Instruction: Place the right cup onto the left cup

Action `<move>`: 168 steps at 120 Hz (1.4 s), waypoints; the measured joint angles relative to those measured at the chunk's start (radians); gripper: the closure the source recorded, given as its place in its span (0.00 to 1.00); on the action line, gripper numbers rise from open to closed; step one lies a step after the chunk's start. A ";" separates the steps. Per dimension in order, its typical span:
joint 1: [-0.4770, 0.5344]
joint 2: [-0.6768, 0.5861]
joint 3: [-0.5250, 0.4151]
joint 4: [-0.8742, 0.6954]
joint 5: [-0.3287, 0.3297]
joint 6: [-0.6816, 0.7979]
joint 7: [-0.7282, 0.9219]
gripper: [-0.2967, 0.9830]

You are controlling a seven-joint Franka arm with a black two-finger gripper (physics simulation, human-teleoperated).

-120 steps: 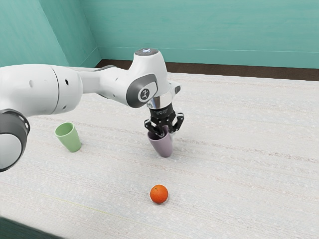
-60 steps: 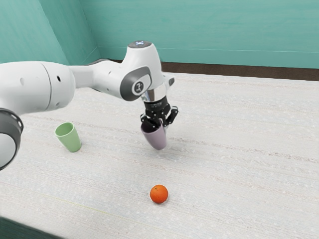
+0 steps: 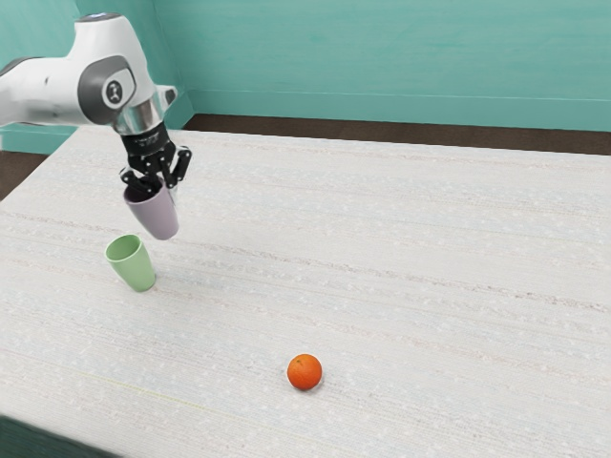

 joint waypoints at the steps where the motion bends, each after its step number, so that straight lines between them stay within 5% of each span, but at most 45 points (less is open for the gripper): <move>1: 0.007 -0.001 0.000 -0.001 0.000 -0.003 0.001 0.84; 33: 0.160 0.008 0.000 -0.003 0.002 -0.028 0.022 0.84; 67: 0.084 0.023 0.002 -0.023 0.000 -0.009 0.035 0.84; 168: 0.159 0.031 0.035 -0.040 -0.001 0.014 0.055 0.84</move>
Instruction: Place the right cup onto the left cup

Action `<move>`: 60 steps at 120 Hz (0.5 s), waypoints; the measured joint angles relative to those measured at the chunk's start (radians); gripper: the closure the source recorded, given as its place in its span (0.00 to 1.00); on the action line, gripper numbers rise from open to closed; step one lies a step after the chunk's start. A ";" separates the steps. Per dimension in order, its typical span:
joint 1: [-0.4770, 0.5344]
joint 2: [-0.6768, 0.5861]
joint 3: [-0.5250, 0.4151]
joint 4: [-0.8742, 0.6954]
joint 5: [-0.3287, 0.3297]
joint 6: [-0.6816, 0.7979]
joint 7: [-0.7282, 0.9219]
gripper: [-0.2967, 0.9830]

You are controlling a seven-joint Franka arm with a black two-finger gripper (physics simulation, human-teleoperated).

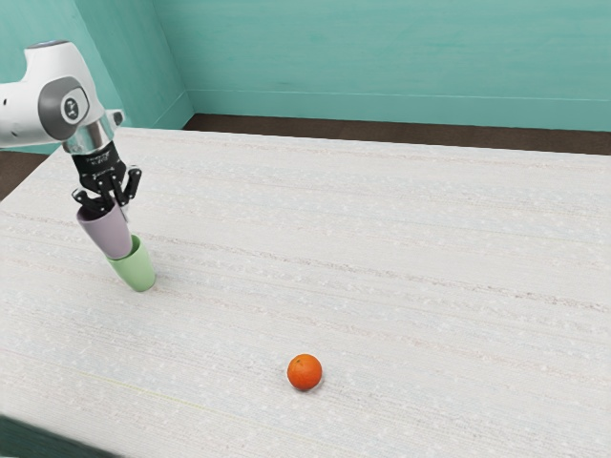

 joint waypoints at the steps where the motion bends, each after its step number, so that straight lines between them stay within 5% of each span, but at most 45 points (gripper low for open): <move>1: 0.000 0.000 0.000 0.000 0.000 0.000 0.000 0.84; 60: 0.000 0.007 0.011 0.003 0.000 0.020 0.003 0.84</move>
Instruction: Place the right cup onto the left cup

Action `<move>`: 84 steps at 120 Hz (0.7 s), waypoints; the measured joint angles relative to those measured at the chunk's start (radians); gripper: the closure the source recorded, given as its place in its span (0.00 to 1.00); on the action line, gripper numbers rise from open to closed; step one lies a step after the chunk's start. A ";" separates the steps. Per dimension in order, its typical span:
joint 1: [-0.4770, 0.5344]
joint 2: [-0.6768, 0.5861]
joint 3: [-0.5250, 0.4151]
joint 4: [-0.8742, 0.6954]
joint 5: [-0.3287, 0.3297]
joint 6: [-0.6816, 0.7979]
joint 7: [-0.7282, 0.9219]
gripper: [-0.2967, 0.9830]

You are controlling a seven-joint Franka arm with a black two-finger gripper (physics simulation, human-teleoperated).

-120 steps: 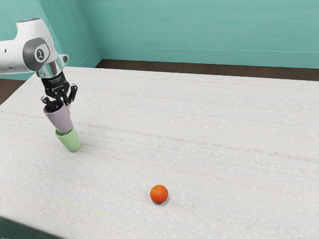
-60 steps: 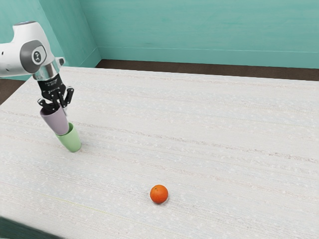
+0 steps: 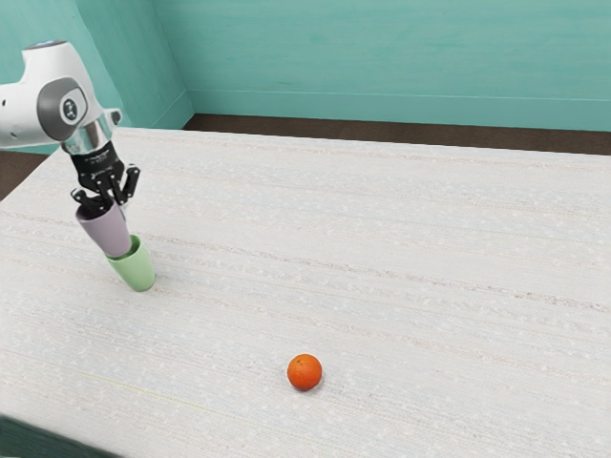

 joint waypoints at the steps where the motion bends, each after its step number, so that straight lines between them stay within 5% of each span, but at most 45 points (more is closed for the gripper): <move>1: 0.000 0.001 0.001 0.000 0.000 0.000 0.000 0.84; 84: 0.001 0.050 0.006 0.051 0.001 0.003 0.001 0.84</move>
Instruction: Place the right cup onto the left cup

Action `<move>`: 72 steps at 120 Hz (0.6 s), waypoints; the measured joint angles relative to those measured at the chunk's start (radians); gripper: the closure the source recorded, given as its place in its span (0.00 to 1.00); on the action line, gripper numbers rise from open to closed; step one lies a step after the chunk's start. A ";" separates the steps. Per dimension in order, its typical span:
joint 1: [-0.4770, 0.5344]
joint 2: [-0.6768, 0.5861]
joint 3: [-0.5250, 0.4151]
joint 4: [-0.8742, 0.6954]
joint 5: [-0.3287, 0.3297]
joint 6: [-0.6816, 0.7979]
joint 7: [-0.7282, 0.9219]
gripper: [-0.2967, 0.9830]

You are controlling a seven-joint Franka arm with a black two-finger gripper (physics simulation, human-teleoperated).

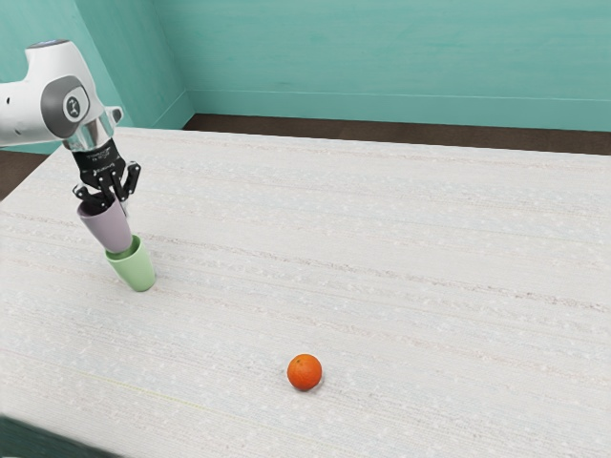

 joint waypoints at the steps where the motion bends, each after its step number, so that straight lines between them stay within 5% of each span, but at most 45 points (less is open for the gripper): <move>1: 0.000 0.000 0.000 0.000 0.000 0.000 0.000 0.84; 34: -0.004 0.005 0.000 -0.001 -0.001 0.007 -0.002 0.83; 55: -0.008 0.004 0.000 0.000 -0.005 0.013 -0.003 0.54; 72: -0.009 0.003 0.000 0.001 -0.009 0.015 -0.004 0.39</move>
